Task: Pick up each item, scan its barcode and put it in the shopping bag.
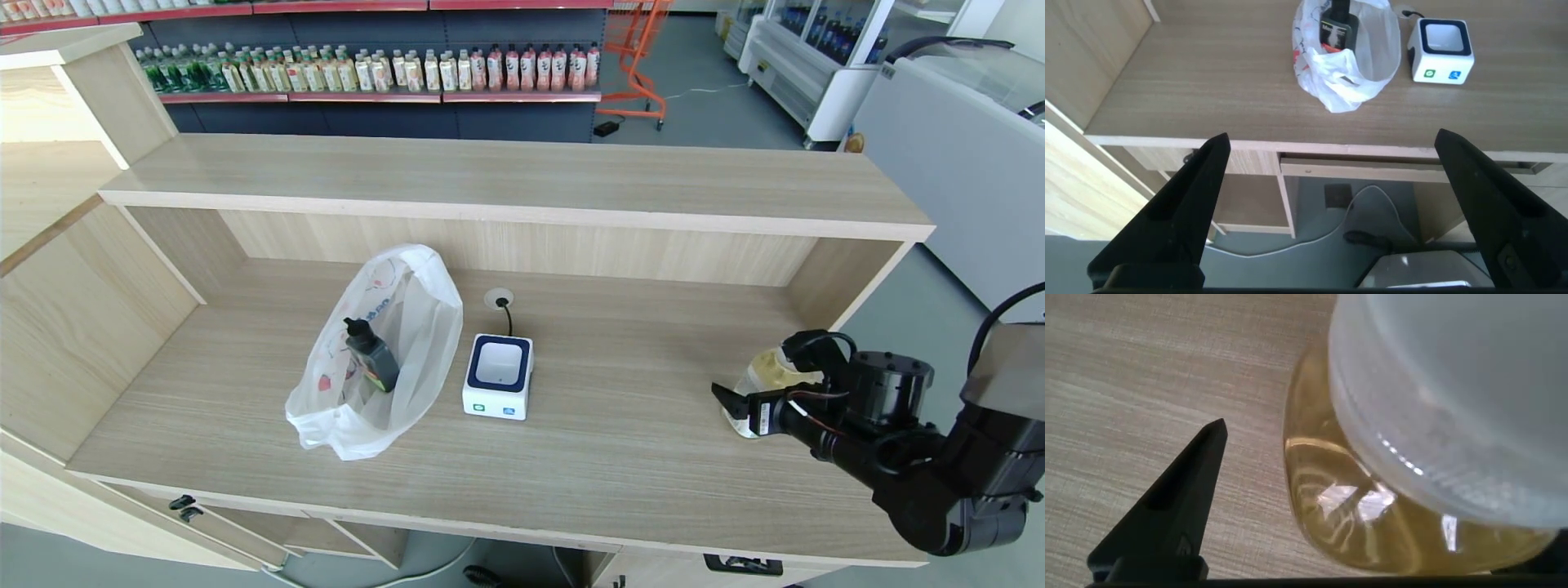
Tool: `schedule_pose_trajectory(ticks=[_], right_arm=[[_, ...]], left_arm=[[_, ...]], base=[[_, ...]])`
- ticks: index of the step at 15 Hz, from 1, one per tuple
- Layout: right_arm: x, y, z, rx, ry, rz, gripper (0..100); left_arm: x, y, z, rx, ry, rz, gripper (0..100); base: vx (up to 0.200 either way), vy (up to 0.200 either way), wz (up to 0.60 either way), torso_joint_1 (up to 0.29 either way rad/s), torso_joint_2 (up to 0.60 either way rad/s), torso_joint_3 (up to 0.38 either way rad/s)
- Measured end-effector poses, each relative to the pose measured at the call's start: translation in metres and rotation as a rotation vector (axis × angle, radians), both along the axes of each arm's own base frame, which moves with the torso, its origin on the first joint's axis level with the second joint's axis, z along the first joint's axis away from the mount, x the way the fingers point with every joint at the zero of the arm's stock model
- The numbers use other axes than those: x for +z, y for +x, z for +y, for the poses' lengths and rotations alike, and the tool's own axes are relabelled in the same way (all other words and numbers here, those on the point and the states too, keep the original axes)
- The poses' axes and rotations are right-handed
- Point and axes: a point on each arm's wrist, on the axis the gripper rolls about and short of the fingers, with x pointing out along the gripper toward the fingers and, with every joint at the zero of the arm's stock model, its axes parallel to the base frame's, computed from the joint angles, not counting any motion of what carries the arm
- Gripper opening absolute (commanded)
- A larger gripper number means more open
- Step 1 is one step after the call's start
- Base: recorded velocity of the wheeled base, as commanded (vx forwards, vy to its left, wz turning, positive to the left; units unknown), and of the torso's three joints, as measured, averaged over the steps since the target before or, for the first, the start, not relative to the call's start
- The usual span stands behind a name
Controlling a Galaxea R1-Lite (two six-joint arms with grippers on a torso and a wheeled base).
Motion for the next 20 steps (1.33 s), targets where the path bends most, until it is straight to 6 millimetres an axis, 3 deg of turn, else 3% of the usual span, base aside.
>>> schedule_pose_trajectory(ticks=[8,12,15,18,20], right_arm=[[0.000,0.011,0.001,0.047,-0.126,-0.063,0],[0.007,0.005,0.000,0.146,-0.068,-0.028,0],[0.045,-0.013,-0.001,0.279,0.099,0.088,0],[0.097,-0.057,0.008,0.498,0.291,0.262,0],[0.125,-0.085,0.029,0.658,0.332,0.264,0]], left_arm=[[0.000,0.000,0.000,0.000,0.000,-0.001,100],[0.000,0.000,0.000,0.000,0.000,0.000,100],[0.000,0.000,0.000,0.000,0.000,0.000,100],[0.000,0.000,0.000,0.000,0.000,-0.001,100],[0.000,0.000,0.000,0.000,0.000,0.000,100]], base=[[0.000,0.000,0.00,0.000,0.00,0.000],[0.000,0.000,0.00,0.000,0.00,0.000],[0.000,0.000,0.00,0.000,0.00,0.000],[0.000,0.000,0.00,0.000,0.00,0.000],[0.000,0.000,0.00,0.000,0.00,0.000]])
